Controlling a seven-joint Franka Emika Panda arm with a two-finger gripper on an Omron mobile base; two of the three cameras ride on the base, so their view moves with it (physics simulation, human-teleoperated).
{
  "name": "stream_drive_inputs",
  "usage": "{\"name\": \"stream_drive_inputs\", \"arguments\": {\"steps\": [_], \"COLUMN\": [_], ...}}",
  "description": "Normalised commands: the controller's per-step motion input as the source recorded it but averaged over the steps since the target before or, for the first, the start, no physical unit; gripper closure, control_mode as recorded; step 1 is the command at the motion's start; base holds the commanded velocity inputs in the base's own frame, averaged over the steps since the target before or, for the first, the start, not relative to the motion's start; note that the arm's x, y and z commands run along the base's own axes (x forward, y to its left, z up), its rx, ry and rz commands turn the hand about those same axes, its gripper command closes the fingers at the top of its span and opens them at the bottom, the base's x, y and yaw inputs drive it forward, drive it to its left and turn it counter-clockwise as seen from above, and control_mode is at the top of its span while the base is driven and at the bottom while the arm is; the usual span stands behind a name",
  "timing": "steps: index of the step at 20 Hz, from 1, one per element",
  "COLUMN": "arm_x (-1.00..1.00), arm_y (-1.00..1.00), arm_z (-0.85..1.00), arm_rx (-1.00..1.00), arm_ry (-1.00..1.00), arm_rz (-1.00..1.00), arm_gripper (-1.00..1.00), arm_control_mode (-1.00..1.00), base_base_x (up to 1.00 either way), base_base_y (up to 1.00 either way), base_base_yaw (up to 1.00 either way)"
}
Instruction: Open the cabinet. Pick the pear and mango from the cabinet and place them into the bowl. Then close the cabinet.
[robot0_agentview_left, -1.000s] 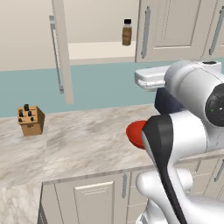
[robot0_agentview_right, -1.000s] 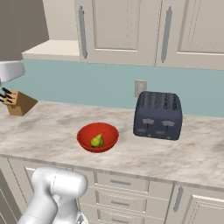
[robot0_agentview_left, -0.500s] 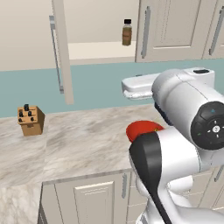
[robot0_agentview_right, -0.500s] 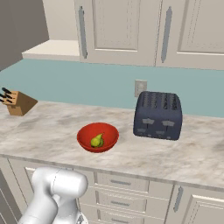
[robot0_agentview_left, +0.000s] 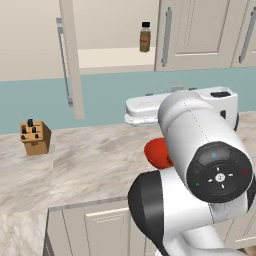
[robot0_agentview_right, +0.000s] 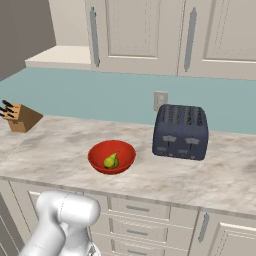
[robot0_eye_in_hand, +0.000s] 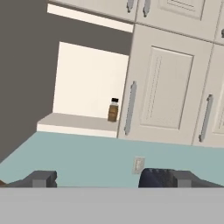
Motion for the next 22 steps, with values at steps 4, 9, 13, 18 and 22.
{"name": "stream_drive_inputs", "arguments": {"steps": [4,9,13,18,22], "arm_x": [-0.11,-0.02,0.0,-0.01,-0.03], "arm_y": [0.32,0.33,0.3,0.24,0.21], "arm_z": [0.0,0.0,-0.04,-0.18,-0.26], "arm_rx": [-0.01,-0.03,-0.04,-0.04,-0.03], "arm_ry": [0.0,0.0,0.0,-0.04,-0.06], "arm_rz": [-0.08,-0.1,-0.12,-0.13,-0.12], "arm_gripper": [-1.0,-1.0,-1.0,-1.0,-1.0], "arm_control_mode": [-1.0,-1.0,-1.0,-1.0,-1.0], "base_base_x": [0.0,0.0,0.0,0.0,0.0], "base_base_y": [0.0,0.0,0.0,0.0,0.0], "base_base_yaw": [0.0,0.0,0.0,0.0,0.0]}}
